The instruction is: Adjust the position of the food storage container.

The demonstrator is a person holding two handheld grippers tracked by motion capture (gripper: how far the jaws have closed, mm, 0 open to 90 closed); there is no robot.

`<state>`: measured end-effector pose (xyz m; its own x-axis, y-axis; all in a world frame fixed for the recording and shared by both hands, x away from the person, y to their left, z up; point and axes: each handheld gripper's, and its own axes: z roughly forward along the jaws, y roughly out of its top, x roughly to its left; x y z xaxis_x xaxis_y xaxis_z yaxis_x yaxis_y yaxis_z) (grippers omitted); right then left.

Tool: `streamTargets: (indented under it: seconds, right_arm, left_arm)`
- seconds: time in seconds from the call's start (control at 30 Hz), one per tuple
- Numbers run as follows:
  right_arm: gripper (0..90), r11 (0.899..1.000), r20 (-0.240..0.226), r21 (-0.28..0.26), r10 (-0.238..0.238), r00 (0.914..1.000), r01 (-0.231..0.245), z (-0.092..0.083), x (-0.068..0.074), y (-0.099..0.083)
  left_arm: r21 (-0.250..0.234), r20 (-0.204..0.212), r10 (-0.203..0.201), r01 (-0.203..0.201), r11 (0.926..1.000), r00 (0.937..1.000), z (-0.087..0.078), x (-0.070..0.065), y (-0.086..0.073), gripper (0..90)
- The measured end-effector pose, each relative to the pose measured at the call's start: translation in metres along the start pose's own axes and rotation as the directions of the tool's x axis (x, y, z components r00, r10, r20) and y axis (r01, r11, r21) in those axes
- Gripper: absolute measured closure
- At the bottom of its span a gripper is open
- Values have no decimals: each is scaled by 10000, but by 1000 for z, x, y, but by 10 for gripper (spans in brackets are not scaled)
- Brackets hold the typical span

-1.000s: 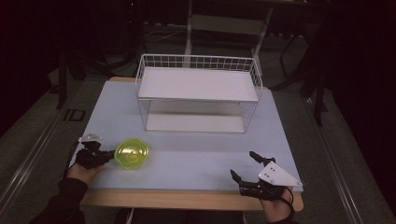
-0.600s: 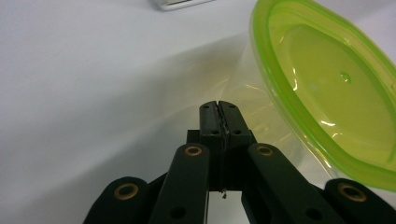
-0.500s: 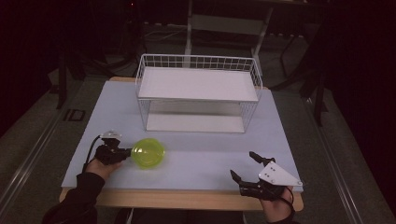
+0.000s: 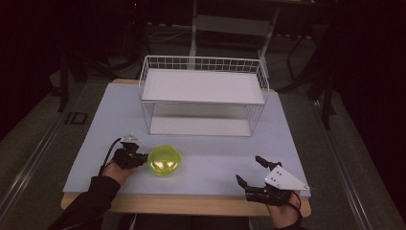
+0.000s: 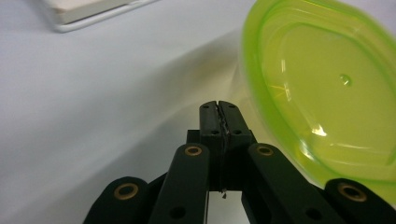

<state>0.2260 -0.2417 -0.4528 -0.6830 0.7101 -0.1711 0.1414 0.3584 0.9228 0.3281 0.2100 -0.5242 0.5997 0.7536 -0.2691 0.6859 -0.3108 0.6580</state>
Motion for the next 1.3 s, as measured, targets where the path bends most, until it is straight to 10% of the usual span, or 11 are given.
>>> streamTargets:
  seconds: [0.47,1.3]
  right_arm:
    - [150,10000,18,-18,-12,10000,12,-1,1,1]
    - [150,10000,-72,26,65,10000,-65,0,-2,-1]
  left_arm:
    - [450,-47,-1446,1446,9885,9895,-14,-18,-24,900]
    - [646,577,-1130,1093,9919,9919,55,-54,28,900]
